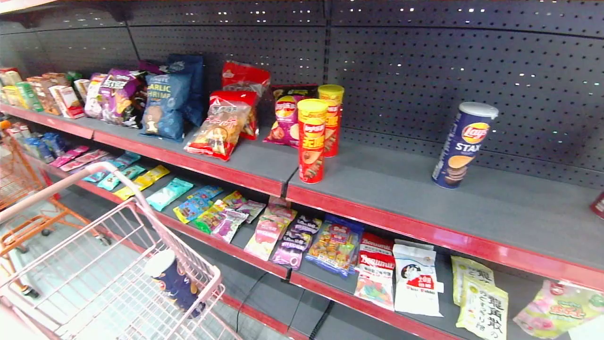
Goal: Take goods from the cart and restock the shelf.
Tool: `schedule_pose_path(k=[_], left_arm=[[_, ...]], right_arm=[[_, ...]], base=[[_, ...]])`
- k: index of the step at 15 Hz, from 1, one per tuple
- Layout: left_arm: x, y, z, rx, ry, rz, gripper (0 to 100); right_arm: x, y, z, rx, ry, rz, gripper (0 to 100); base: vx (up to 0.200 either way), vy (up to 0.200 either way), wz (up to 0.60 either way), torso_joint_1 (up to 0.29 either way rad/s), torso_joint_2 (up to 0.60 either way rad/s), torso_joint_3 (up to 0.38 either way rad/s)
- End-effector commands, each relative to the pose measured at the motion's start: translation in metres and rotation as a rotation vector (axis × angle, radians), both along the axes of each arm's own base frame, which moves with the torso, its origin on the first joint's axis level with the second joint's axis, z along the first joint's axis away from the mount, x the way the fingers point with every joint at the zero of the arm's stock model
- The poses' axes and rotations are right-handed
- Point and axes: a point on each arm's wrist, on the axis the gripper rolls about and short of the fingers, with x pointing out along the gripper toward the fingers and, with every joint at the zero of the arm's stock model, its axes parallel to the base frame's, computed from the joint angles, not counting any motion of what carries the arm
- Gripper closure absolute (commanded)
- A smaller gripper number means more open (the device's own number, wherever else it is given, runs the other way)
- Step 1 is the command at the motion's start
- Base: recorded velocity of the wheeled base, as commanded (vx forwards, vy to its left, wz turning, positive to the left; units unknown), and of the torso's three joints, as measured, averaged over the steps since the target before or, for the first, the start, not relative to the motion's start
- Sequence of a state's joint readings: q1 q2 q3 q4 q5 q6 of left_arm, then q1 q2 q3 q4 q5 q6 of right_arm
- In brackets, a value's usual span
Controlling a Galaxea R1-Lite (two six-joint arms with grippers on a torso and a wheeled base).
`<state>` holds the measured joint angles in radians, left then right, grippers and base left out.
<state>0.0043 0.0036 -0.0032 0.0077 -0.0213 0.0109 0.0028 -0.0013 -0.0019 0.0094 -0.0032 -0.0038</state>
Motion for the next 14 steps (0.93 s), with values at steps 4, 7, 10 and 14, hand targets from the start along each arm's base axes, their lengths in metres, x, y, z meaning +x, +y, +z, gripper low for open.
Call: schedule_pose_path(k=[4,7,10,14], left_arm=[[0.0,0.0,0.0,0.001,0.0,0.0,0],[0.0,0.0,0.0,0.001,0.0,0.0,0],[0.0,0.0,0.0,0.001,0.0,0.0,0],[0.0,0.0,0.0,0.001,0.0,0.0,0]], right_arm=[[0.0,0.0,0.0004,-0.001,0.0,0.0,0],[0.0001,0.0,-0.0001,0.001,0.002,0.002,0],[0.0001,0.0,-0.0001,0.001,0.001,0.0,0],[0.0001,0.0,-0.0001,0.001,0.001,0.0,0]], base=[[0.0,0.0,0.6,0.002,0.0,0.002],[0.0,0.0,0.6,-0.001,0.0,0.001],[0.0,0.0,0.2,0.002,0.0,0.001],[0.0,0.0,0.0,-0.097,0.22,0.125]])
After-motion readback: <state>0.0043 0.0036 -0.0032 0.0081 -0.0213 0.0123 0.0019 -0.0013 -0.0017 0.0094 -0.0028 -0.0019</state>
